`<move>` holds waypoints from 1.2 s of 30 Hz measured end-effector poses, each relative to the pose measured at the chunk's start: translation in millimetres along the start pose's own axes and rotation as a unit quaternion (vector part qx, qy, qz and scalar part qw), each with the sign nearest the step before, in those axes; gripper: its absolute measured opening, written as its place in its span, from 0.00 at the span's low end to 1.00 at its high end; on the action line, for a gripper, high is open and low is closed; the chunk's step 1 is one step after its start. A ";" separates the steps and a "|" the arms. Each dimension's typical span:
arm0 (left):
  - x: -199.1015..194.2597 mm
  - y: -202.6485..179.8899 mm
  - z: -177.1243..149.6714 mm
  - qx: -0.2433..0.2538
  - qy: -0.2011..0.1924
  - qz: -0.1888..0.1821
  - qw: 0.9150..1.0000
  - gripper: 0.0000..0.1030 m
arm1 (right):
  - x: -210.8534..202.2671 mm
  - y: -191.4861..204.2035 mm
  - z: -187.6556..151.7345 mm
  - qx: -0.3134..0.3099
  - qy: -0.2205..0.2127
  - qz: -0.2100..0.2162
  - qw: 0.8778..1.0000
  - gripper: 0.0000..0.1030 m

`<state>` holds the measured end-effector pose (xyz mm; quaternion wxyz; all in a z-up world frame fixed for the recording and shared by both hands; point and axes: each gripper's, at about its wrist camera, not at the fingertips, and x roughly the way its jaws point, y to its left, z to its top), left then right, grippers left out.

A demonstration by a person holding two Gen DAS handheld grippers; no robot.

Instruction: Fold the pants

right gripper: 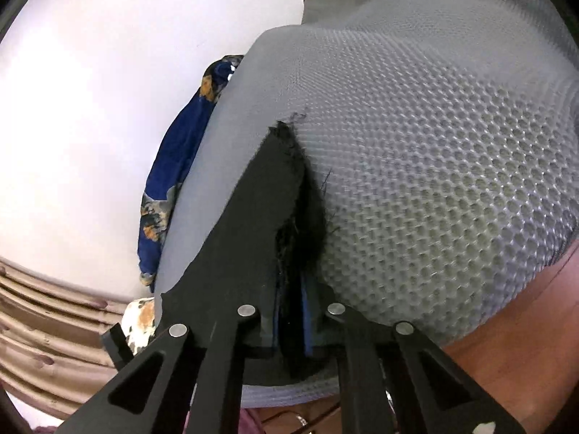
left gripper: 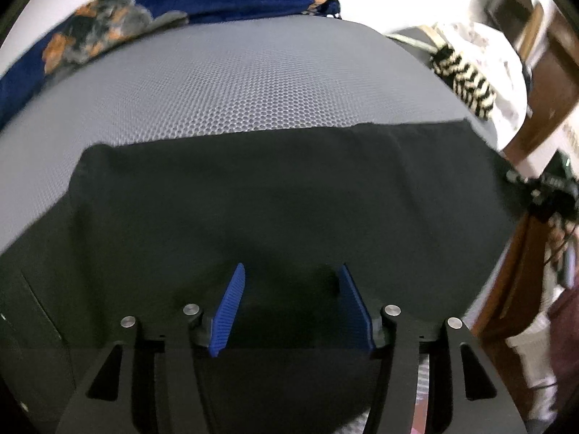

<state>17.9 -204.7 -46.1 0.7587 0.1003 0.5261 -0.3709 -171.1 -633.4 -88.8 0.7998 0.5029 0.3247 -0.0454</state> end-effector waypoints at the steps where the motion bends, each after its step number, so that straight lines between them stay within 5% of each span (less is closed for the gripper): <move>1: -4.3 5.9 0.4 -0.013 -0.001 -0.011 1.000 0.54 | -1.4 4.7 -0.5 0.003 -0.004 0.002 1.000 0.09; 11: -56.7 59.1 -11.2 -0.050 -0.040 0.010 0.998 0.54 | 39.8 121.0 -12.8 -0.064 0.037 0.055 0.996 0.09; 21: -79.7 108.3 -36.5 -0.114 -0.069 -0.005 0.991 0.54 | 181.3 252.7 -66.5 -0.159 0.185 0.078 0.967 0.04; 28: -86.8 130.5 -49.3 -0.125 -0.079 -0.025 0.989 0.54 | 249.2 286.9 -143.8 -0.259 0.255 -0.020 0.931 0.07; 34: -81.7 138.5 -49.3 -0.125 -0.082 -0.054 0.987 0.54 | 216.6 285.6 -159.2 -0.281 0.230 -0.063 0.930 0.08; 36: -76.4 137.7 -47.8 -0.117 -0.077 -0.057 0.988 0.54 | 195.0 287.2 -155.9 -0.285 0.204 -0.085 0.933 0.23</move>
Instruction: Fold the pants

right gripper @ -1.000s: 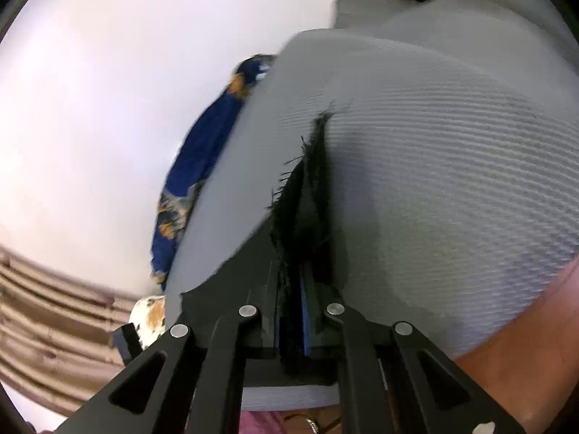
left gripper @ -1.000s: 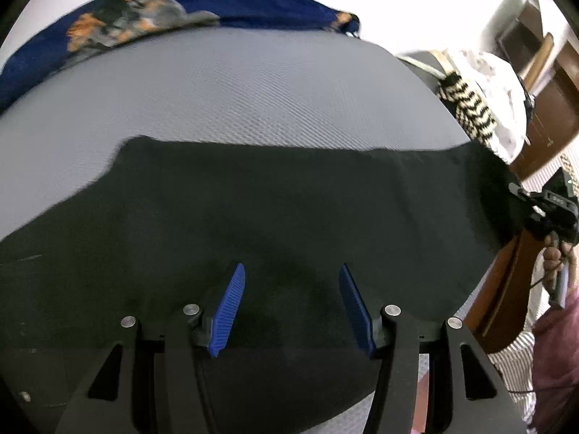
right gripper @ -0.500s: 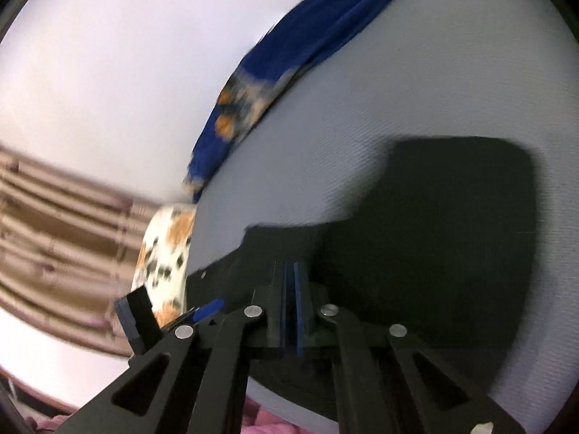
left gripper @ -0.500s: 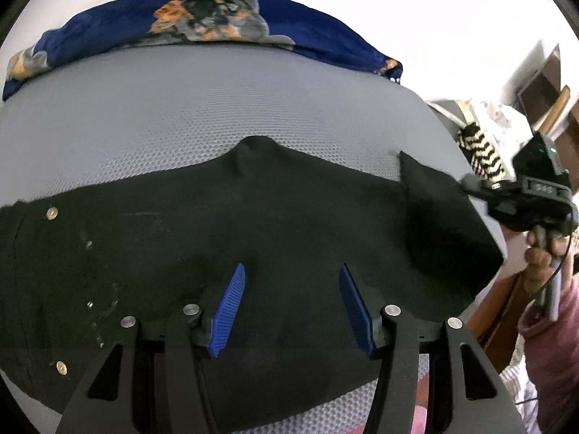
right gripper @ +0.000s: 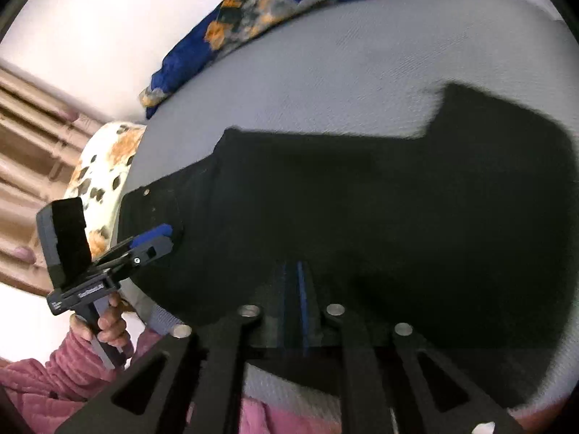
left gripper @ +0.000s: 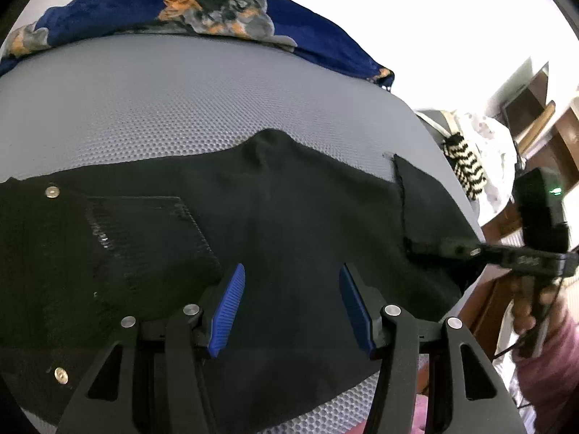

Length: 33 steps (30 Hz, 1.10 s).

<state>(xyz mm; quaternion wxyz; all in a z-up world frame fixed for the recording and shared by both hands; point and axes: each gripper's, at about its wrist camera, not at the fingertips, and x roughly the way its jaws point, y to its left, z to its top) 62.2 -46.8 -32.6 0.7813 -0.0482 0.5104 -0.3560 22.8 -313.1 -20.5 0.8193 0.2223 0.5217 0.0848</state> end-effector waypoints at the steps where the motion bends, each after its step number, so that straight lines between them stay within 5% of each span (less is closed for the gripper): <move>1: 2.4 -0.3 -0.1 0.003 0.002 -0.001 1.000 0.54 | -9.3 0.0 -2.0 -0.003 -0.010 -0.024 1.000 0.30; 2: 4.2 -1.1 -1.4 0.005 0.005 -0.003 1.000 0.54 | -18.9 1.8 -5.2 -0.010 -0.023 -0.061 0.998 0.43; 4: 7.7 -1.7 -3.4 0.008 0.009 -0.006 1.000 0.54 | -34.2 8.9 -15.9 -0.052 -0.048 -0.153 0.986 0.45; 7: 11.6 1.0 -5.1 0.002 0.014 -0.010 1.000 0.54 | -36.0 18.7 -29.8 -0.104 -0.055 -0.235 0.965 0.45; 12: 9.7 6.3 -6.5 -0.008 0.011 -0.011 1.000 0.54 | -1.9 39.0 -61.6 -0.237 -0.022 -0.371 0.898 0.43; 19: 6.4 11.1 -8.0 -0.014 0.007 -0.008 1.000 0.54 | 31.1 49.9 -69.9 -0.294 -0.001 -0.401 0.868 0.43; 26: 4.4 15.4 -8.6 -0.018 0.003 -0.002 1.000 0.54 | 72.0 64.5 -59.6 -0.342 -0.043 -0.475 0.809 0.39; 28: 3.8 18.6 -8.4 -0.023 0.002 -0.002 1.000 0.54 | 76.3 64.8 -52.9 -0.338 -0.057 -0.487 0.803 0.31; 29: 3.2 20.3 -8.0 -0.027 0.002 -0.004 1.000 0.54 | 77.7 63.5 -49.7 -0.336 -0.062 -0.491 0.801 0.14; 30: 2.3 21.3 -7.7 -0.028 0.002 -0.004 1.000 0.54 | 79.3 59.8 -45.6 -0.327 -0.060 -0.492 0.804 0.07; 32: -0.4 22.6 -6.6 -0.030 -0.002 -0.003 1.000 0.54 | 74.3 56.9 -41.9 -0.304 -0.066 -0.476 0.823 0.06; 33: -2.2 23.4 -6.0 -0.031 -0.005 -0.004 1.000 0.54 | 65.9 54.6 -38.5 -0.278 -0.073 -0.454 0.843 0.06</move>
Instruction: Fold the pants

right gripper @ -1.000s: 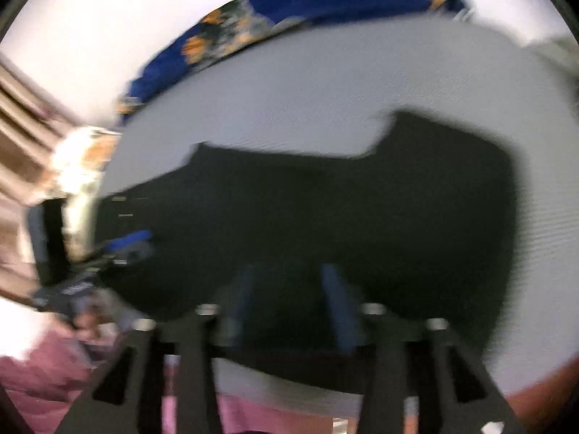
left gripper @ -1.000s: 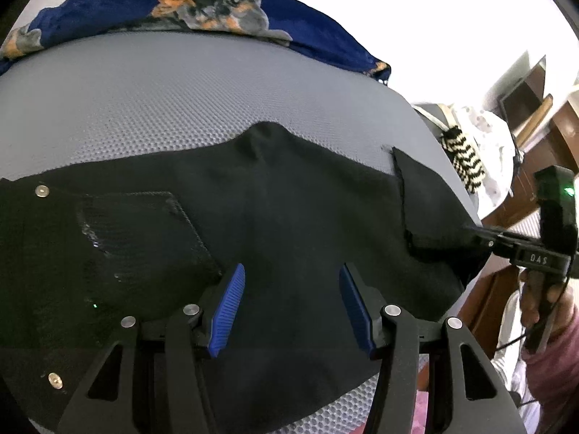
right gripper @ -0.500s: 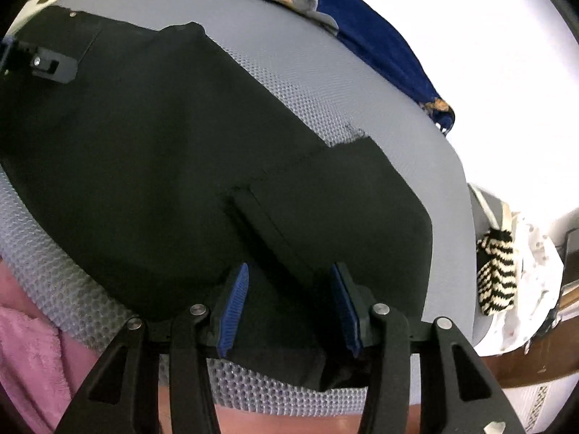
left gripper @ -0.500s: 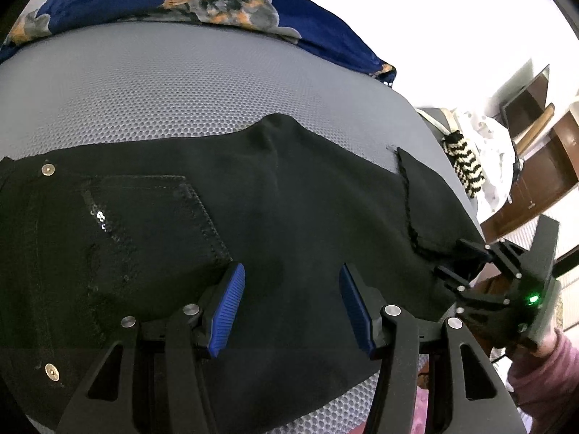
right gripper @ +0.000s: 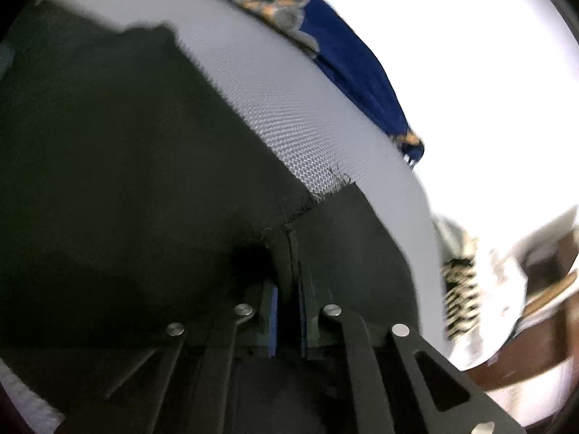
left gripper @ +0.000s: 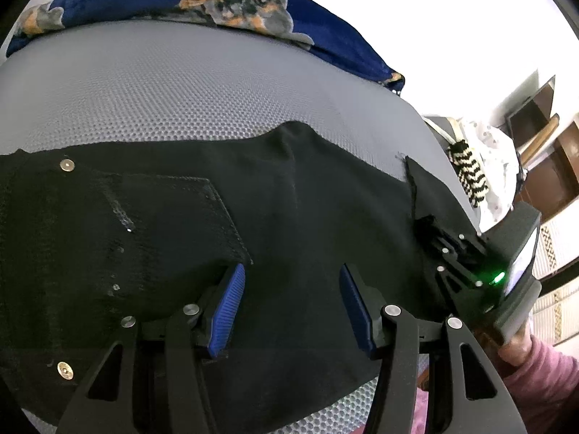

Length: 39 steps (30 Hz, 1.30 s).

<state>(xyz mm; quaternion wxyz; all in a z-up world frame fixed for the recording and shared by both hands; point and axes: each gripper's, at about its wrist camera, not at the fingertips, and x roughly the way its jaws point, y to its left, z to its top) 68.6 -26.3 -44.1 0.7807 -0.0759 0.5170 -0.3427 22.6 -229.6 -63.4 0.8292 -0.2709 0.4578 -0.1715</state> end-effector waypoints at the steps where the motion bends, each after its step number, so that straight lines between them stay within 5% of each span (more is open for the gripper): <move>1: -1.2 0.9 0.8 -0.001 -0.001 -0.001 1.000 0.54 | 0.4 -7.0 0.6 0.030 0.005 0.022 0.999 0.06; 4: -5.0 4.0 3.4 -0.009 -0.003 -0.009 1.000 0.54 | 0.3 -52.4 -1.7 0.187 0.025 0.148 0.971 0.06; 6: -7.1 5.8 5.3 -0.014 -0.004 -0.012 1.000 0.54 | 5.1 -87.0 -8.0 0.302 0.034 0.236 0.923 0.06; 9: -12.1 6.3 6.0 -0.015 -0.011 -0.010 1.000 0.54 | 5.0 -113.7 -10.8 0.395 0.025 0.317 0.862 0.06; 11: -15.8 6.4 6.3 -0.016 -0.014 -0.014 1.000 0.54 | -0.1 -113.0 -5.2 0.406 0.016 0.343 0.847 0.06; 18: -29.6 6.1 7.6 -0.015 -0.016 -0.024 0.999 0.54 | -13.3 -31.5 30.0 0.288 0.019 0.405 0.868 0.06; 24: -28.4 1.7 6.6 -0.012 0.000 -0.040 0.999 0.54 | -17.2 19.0 25.8 0.178 0.035 0.387 0.904 0.08; 29: -17.8 -10.7 10.0 0.001 0.018 -0.048 0.999 0.54 | -32.5 31.0 27.3 0.122 0.032 0.381 0.916 0.15; 32: -10.4 -17.9 11.9 0.001 0.043 -0.060 0.997 0.54 | -45.4 32.9 24.0 0.093 0.031 0.378 0.921 0.32; 37: 4.7 -30.8 9.8 -0.005 0.099 -0.083 0.992 0.54 | -70.3 2.8 13.0 0.104 0.010 0.374 0.922 0.41; 39: 13.0 -34.4 7.7 -0.021 0.124 -0.099 0.987 0.54 | -74.3 -18.1 5.7 0.121 0.006 0.362 0.924 0.53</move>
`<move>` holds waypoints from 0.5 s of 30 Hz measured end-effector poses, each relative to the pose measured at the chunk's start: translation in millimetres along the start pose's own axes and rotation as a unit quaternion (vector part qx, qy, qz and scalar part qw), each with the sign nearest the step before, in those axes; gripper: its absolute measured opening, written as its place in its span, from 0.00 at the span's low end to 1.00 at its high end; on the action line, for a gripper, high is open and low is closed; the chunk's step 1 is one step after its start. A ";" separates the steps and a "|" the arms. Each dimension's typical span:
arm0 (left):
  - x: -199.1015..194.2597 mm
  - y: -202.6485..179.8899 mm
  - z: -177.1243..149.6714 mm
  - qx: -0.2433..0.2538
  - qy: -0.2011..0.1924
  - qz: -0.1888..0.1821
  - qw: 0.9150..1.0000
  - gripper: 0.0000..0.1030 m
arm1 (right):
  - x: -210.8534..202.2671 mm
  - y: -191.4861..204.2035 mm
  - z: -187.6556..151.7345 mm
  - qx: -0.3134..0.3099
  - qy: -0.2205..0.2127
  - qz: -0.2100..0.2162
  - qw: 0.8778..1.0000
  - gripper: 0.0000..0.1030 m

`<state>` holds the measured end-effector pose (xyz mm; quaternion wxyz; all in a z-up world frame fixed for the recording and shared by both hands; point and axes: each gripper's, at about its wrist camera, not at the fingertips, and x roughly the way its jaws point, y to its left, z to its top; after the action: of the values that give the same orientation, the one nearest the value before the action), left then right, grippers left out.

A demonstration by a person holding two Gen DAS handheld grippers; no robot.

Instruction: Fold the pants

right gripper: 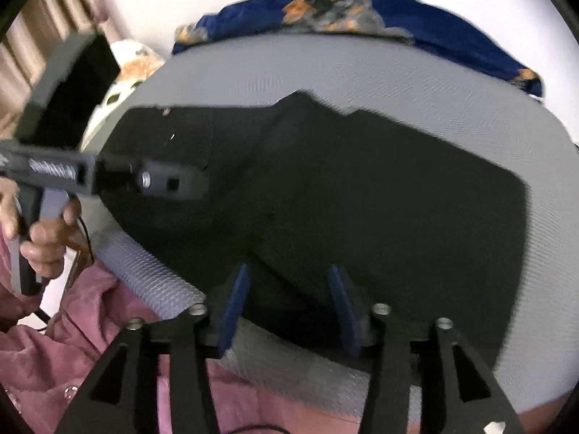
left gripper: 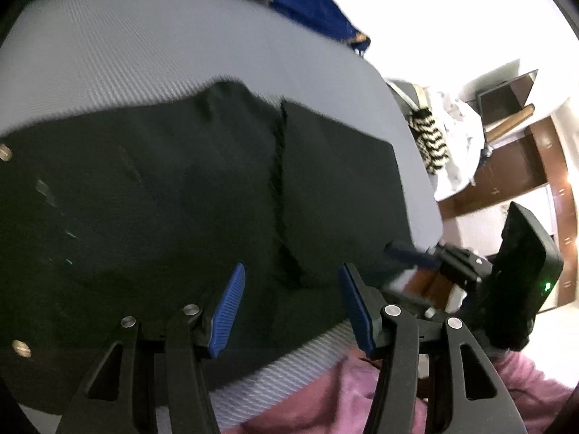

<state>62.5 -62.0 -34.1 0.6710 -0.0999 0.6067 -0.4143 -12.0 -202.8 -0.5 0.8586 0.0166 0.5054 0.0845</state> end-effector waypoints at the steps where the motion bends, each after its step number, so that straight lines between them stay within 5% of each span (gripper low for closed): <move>1: 6.8 -0.2 0.9 -0.010 0.015 -0.006 1.000 0.54 | -8.5 -8.3 -1.1 0.011 -0.008 -0.013 1.000 0.54; 9: 44.3 13.9 5.7 -0.108 0.084 -0.057 0.989 0.53 | -37.6 -56.4 -13.0 0.094 -0.055 -0.043 0.993 0.55; 15: 54.8 22.5 15.0 -0.159 0.073 -0.095 0.980 0.53 | -40.0 -73.7 -25.8 0.118 -0.064 -0.041 0.990 0.55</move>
<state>81.3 -90.3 -84.9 0.5585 -0.2322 0.6998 -0.3800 -44.0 -283.3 13.2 0.8841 0.1023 0.4559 -0.0116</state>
